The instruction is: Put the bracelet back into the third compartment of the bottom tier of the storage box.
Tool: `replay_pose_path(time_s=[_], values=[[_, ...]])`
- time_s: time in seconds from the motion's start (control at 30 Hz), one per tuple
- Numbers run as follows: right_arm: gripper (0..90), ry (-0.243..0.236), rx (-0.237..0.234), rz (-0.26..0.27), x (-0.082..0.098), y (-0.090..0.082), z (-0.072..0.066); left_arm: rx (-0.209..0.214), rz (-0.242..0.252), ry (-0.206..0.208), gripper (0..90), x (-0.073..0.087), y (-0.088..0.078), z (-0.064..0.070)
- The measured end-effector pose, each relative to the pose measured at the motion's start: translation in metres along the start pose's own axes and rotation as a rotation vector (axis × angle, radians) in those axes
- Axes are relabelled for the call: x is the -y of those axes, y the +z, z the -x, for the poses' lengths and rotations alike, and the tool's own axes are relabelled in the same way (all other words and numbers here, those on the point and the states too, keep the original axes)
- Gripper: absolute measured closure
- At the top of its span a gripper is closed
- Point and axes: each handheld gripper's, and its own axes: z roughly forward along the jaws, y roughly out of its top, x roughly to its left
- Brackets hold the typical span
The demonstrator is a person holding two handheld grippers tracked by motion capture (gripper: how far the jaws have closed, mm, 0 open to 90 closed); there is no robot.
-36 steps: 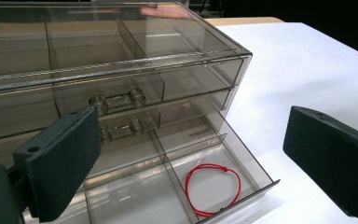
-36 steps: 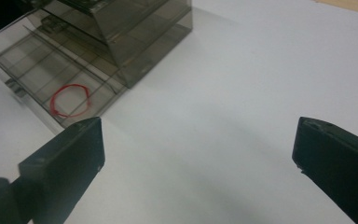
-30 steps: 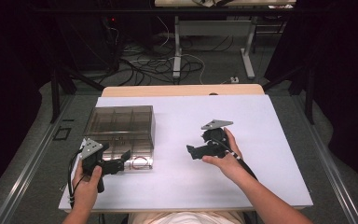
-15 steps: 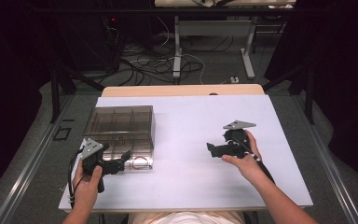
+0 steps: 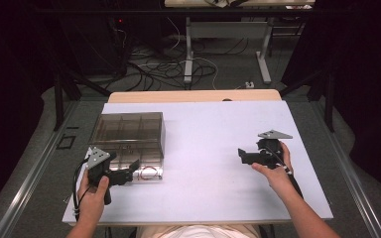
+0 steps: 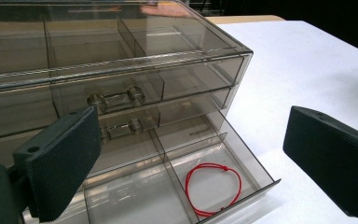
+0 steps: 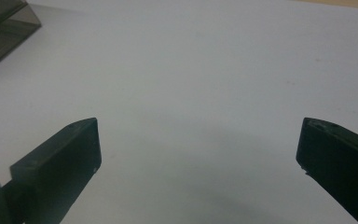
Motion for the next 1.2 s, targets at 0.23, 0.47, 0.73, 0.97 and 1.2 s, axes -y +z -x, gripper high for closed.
replay_pose_path(time_s=[0.23,0.47,0.73,0.97,1.2], values=[[0.0,0.041,0.051,-0.001,0.011,0.003,0.019,0.007,-0.011,0.002,4.1,0.0,0.0,0.0],[0.0,0.072,0.075,-0.008,0.018,0.007,0.029,0.008,-0.012,0.001,4.1,0.0,0.0,0.0],[0.0,0.095,0.088,-0.017,0.023,0.011,0.033,0.009,-0.012,0.001,4.1,0.0,0.001,0.0],[0.0,0.117,0.077,-0.028,0.025,0.016,0.036,0.009,-0.015,0.001,4.1,-0.001,0.001,0.0],[0.0,0.13,0.08,-0.037,0.026,0.018,0.036,0.011,-0.014,0.002,4.1,-0.001,0.002,0.001]])
